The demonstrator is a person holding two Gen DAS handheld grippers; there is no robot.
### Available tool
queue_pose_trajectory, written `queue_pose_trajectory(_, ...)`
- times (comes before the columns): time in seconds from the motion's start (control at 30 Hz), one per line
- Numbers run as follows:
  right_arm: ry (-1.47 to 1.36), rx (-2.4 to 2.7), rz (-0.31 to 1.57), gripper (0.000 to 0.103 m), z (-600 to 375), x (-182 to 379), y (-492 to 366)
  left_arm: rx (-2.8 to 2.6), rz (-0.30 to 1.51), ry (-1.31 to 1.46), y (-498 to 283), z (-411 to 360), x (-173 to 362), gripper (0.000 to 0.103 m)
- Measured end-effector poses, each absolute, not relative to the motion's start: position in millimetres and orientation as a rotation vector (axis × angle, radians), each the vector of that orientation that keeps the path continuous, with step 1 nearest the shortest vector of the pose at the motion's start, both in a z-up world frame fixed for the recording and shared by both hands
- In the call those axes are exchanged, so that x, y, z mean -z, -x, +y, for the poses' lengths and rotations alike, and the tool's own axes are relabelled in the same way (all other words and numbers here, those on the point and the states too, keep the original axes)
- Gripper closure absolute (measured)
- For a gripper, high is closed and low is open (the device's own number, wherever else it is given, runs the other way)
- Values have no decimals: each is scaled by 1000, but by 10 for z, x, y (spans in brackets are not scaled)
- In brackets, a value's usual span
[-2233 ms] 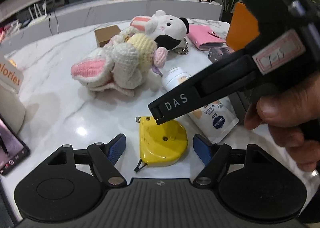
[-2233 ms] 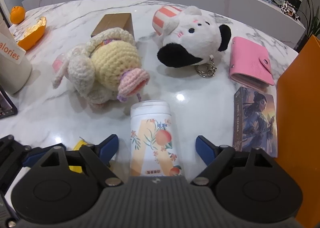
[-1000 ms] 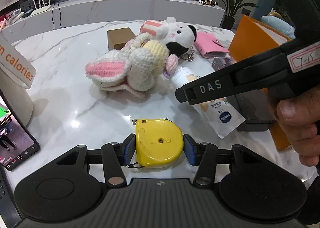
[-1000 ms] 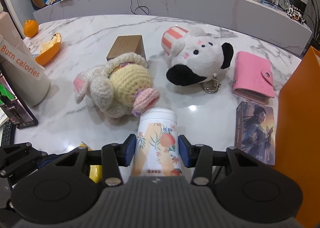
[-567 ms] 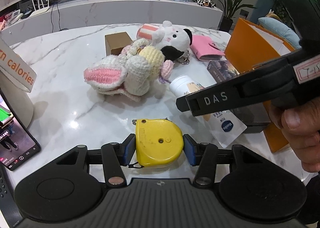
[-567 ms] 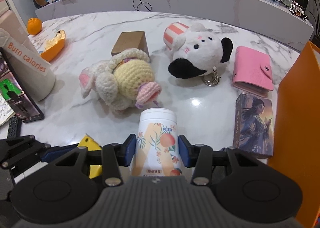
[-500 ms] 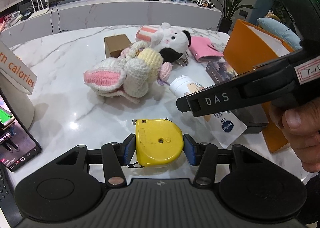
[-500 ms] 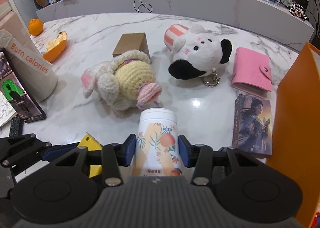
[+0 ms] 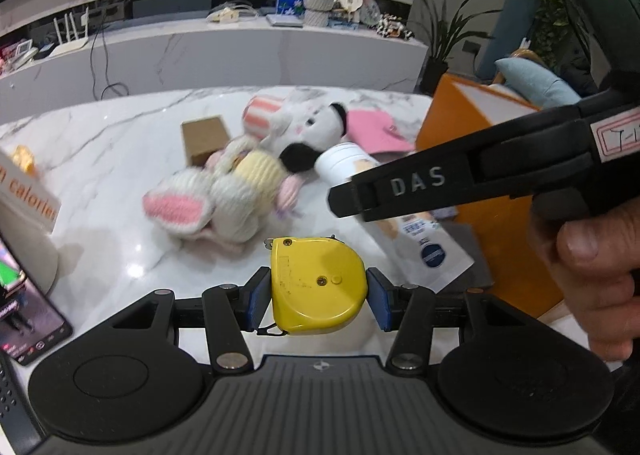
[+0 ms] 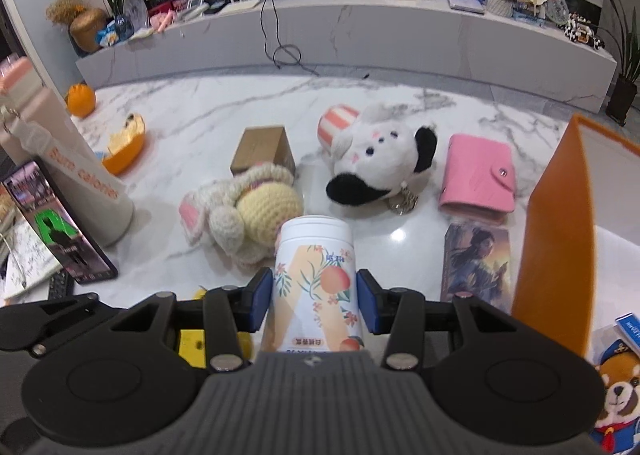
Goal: Organize objects
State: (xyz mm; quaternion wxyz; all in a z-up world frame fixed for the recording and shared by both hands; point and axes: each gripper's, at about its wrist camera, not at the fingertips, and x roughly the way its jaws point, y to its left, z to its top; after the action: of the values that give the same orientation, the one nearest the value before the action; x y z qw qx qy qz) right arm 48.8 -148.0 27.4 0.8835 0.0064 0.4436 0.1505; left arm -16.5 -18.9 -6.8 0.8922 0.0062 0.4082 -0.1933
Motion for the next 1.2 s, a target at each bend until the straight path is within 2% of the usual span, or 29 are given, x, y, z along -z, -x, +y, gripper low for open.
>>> queue_pose_trajectory(0.47,-71,-315,825,55,-1811,-690,-349,426,798,8,110,-385,-159,44)
queue_pose_trajectory(1.2,-139,-220,738,55,-2407,-990,-205,511,730,45,33,-973,-432,44)
